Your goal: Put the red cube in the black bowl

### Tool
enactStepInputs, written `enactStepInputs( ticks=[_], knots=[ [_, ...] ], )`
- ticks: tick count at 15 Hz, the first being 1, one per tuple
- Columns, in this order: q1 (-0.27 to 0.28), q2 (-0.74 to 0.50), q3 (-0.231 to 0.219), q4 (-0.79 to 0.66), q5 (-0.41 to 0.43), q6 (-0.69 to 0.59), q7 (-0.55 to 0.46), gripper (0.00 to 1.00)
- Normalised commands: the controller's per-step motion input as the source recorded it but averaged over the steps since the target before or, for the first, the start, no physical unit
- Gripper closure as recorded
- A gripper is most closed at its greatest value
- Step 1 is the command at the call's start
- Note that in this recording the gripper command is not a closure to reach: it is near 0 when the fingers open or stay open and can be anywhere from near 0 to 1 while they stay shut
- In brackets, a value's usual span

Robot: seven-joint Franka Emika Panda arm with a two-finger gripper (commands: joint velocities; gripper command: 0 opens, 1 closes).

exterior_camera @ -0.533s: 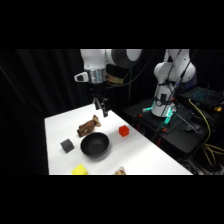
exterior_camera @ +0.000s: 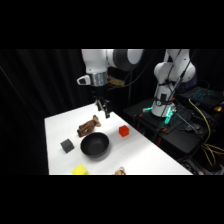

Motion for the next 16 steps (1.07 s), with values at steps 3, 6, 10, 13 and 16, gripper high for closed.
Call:
enactStepInputs(
  ticks=[3,6,10,13,16],
  knots=[
    [-0.017,-0.26,0.019,-0.32,-0.004,0.17,0.08,0.0],
    [-0.006,-0.32,0.026,-0.42,-0.034,0.24,0.11,0.0],
    [-0.018,-0.35,0.009,-0.46,-0.095,0.3,0.15,0.0],
    [-0.034,-0.33,0.003,-0.43,-0.145,0.34,0.17,0.0],
    [-0.046,-0.26,0.003,-0.42,-0.176,0.35,0.15,0.0]
  ],
)
